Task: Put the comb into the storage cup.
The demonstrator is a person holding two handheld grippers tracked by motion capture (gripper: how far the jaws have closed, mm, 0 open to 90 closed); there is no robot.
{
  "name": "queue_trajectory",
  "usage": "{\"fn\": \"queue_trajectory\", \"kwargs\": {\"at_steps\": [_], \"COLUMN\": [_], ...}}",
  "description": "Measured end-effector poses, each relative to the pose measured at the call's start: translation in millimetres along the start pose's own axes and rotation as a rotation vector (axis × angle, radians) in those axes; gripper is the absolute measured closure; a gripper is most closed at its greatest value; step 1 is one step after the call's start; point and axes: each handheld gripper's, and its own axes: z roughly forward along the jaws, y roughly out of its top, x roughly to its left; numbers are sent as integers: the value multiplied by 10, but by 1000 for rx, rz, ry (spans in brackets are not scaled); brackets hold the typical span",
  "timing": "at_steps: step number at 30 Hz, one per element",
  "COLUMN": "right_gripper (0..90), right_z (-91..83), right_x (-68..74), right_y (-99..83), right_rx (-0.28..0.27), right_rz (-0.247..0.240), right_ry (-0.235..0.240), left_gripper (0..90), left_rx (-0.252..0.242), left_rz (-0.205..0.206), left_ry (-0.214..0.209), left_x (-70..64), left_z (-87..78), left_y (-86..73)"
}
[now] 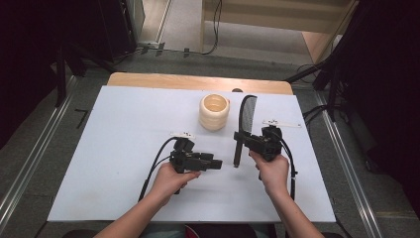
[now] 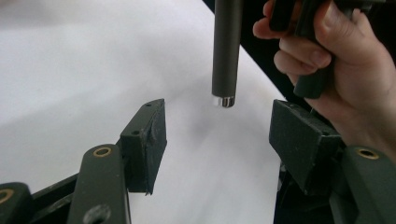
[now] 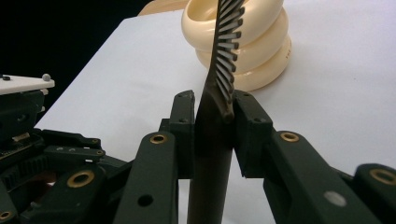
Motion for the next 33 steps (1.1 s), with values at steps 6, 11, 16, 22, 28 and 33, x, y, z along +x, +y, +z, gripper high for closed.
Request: {"fn": "queue_trajectory", "kwargs": {"at_steps": [6, 11, 16, 22, 28, 33], "right_gripper": [701, 701, 701, 701, 701, 701], "right_z": [-3, -6, -12, -16, -12, -17], "right_x": [8, 19, 9, 7, 21, 13], "right_y": [-11, -19, -27, -41, -49, -50], "right_rx": [-9, -17, -28, -44, -48, -52], "right_rz": [-30, -53, -63, -91, -116, -120], "right_ry": [-4, -15, -20, -21, -35, -43], "left_gripper": [344, 343, 342, 330, 329, 328], "left_rx": [81, 114, 142, 156, 163, 173], "left_rz": [39, 85, 127, 166, 181, 190], "left_ry": [8, 40, 78, 113, 132, 143], "left_x": [-6, -23, -37, -47, -33, -21], "left_z": [-48, -103, -155, -242, -337, -406], "left_y": [-40, -66, -88, -117, -147, -176]}}
